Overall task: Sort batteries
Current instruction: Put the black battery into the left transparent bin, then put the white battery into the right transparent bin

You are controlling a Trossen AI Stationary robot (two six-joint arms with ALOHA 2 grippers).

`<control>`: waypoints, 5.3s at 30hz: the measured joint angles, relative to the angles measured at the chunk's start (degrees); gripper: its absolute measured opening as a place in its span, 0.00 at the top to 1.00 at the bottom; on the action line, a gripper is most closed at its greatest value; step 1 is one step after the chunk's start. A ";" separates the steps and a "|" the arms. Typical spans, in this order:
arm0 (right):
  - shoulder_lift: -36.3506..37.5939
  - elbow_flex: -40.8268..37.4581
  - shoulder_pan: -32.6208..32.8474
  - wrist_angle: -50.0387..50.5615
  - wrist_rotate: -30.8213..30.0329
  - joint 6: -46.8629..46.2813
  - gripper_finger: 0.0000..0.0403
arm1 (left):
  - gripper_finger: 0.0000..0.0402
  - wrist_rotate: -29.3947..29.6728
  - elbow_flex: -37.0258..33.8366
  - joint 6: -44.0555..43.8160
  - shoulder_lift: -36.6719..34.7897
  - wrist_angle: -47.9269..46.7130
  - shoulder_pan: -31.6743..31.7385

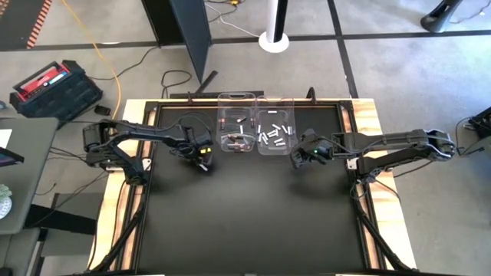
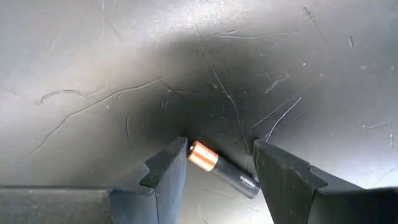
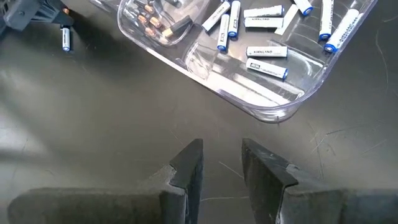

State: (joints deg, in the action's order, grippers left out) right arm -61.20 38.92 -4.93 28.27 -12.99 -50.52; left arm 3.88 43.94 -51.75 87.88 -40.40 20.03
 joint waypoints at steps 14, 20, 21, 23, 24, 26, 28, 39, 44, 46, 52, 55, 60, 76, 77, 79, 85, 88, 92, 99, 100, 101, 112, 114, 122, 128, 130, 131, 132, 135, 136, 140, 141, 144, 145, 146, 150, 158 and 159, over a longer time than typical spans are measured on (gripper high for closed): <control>0.00 0.00 0.00 0.00 0.02 0.02 0.69 | 0.54 0.48 -0.11 -10.53 0.11 -2.45 -1.54; -0.01 0.00 0.00 0.00 0.04 0.02 0.69 | 0.54 1.14 -0.13 -19.15 0.11 -2.69 -4.42; 0.01 0.00 0.00 0.00 0.04 0.02 0.69 | 0.54 1.15 -0.13 -20.62 0.11 -2.70 -4.91; 0.01 0.00 0.00 0.00 0.04 0.04 0.69 | 0.54 1.18 -0.13 -23.69 0.11 -2.66 -5.83; 0.01 0.00 0.00 0.00 0.04 0.04 0.69 | 0.54 1.22 -0.15 -25.21 0.09 -2.59 -6.23; 0.01 0.00 0.00 0.00 0.04 0.07 0.69 | 0.54 1.17 -0.15 -27.69 0.09 -2.56 -6.83; 0.01 0.00 0.00 0.00 0.05 1.05 0.69 | 0.54 1.05 -0.15 -29.71 0.09 -2.55 -7.09; 0.01 0.00 0.00 0.00 0.09 5.84 0.69 | 0.74 0.20 -0.15 -33.52 0.09 -2.39 -7.15; 0.00 0.00 0.00 0.00 0.08 6.03 0.69 | 0.83 0.23 -0.15 -32.91 0.09 -2.28 -7.17; 0.01 0.00 0.00 0.00 0.09 6.03 0.69 | 0.85 0.33 -0.15 -31.89 0.09 -2.24 -7.17; 0.01 0.00 0.00 0.00 0.09 6.07 0.69 | 0.91 0.66 -0.15 -29.84 0.09 -2.22 -7.17; -0.01 0.00 0.00 0.00 0.09 6.08 0.69 | 0.91 0.74 -0.15 -28.63 0.09 -2.22 -7.17; 0.00 0.00 0.01 0.00 0.09 6.21 0.69 | 0.90 0.81 -0.15 -26.43 0.09 -2.14 -6.86; 0.01 0.00 0.00 -0.02 0.09 5.99 0.69 | 0.89 2.23 8.05 -14.65 0.28 -8.98 -6.09; 0.01 0.00 0.00 -0.02 0.08 5.99 0.69 | 0.89 2.27 9.02 -13.48 0.26 -10.14 -5.79; 0.01 0.00 0.00 -0.02 0.09 5.99 0.69 | 0.89 2.40 11.02 -11.09 0.24 -12.34 -5.18; 0.00 0.00 -0.15 -0.02 0.07 5.99 0.69 | 0.89 5.03 19.34 -2.30 0.22 -21.92 -1.94; 0.00 0.00 -0.15 -0.02 0.07 5.99 0.69 | 0.89 7.66 24.88 4.77 0.17 -25.65 0.27; 0.01 0.00 -0.15 -0.04 0.07 5.97 0.69 | 0.89 10.77 32.34 19.04 0.13 -25.21 3.53; 0.01 0.00 -0.15 -0.04 0.07 3.09 0.69 | 0.89 4.40 38.60 41.71 0.44 -11.27 9.04; 0.01 0.00 -0.15 -0.04 0.07 2.35 0.69 | 0.89 3.25 39.01 43.96 1.04 -9.31 9.34; 0.01 0.00 -0.15 -0.04 0.07 2.04 0.69 | 0.89 2.67 39.54 45.90 1.59 -8.02 9.65; -0.01 0.00 -0.13 -0.07 0.04 0.90 0.69 | 0.89 -0.85 51.30 62.35 19.04 -11.88 10.78; -0.01 0.00 -0.12 -0.02 0.04 0.86 0.69 | 0.89 -2.60 52.86 64.54 21.56 -12.29 10.80; -0.01 0.00 -0.11 0.04 0.00 -1.99 0.69 | 0.89 -3.17 53.31 67.15 28.93 -12.42 10.82; -0.01 0.00 -0.11 0.07 -0.02 -2.01 0.69 | 0.89 -3.17 53.31 67.13 33.52 -12.60 10.82; -0.01 0.00 -0.11 0.09 -0.03 -2.01 0.69 | 0.89 -3.17 53.31 66.88 34.44 -12.49 10.84; -0.01 0.00 -0.11 0.12 -0.04 -1.99 0.69 | 0.89 -3.15 53.31 66.59 34.87 -12.43 10.88; 0.00 0.00 -0.11 0.18 -0.05 -2.01 0.69 | 0.89 -3.18 53.31 66.24 35.14 -12.33 10.94; -0.01 0.00 -0.11 0.24 -0.13 -2.01 0.69 | 0.87 -3.35 53.29 65.20 35.22 -11.81 11.10; -0.01 0.00 -0.11 0.26 -0.15 -2.01 0.69 | 0.86 -3.39 53.29 64.98 35.14 -11.14 11.10; -0.01 0.00 -0.11 0.51 -0.15 -1.99 0.69 | 0.79 -3.37 53.31 64.52 35.14 -9.98 11.10; -0.01 0.00 -0.11 0.58 -0.15 -1.99 0.69 | 0.78 -3.38 53.31 64.56 35.14 -10.13 11.10; -0.01 0.00 -0.11 0.83 -0.15 -1.98 0.69 | 0.75 -3.29 53.31 65.41 35.14 -10.17 11.08; 0.00 0.00 -0.11 1.16 -0.15 -1.99 0.69 | 0.74 -3.18 53.31 65.55 35.11 -10.30 11.06; -0.01 0.00 -0.11 1.47 -0.15 -1.98 0.69 | 0.74 -3.15 53.58 65.52 34.93 -10.99 11.06; -0.01 0.00 -0.02 1.57 -0.15 -1.99 0.69 | 0.74 -2.60 57.42 63.42 34.75 -14.69 11.21; 0.00 0.00 0.00 1.53 -0.15 -1.99 0.69 | 0.74 -2.75 63.66 61.49 31.62 -23.44 11.17; -0.01 0.00 0.02 1.53 -0.15 -1.99 0.69 | 0.74 -2.75 63.26 61.65 30.18 -23.38 11.17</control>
State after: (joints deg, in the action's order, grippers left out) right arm -61.21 38.92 -4.91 29.80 -13.15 -52.51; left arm 1.13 107.20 9.90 118.06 -63.77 31.20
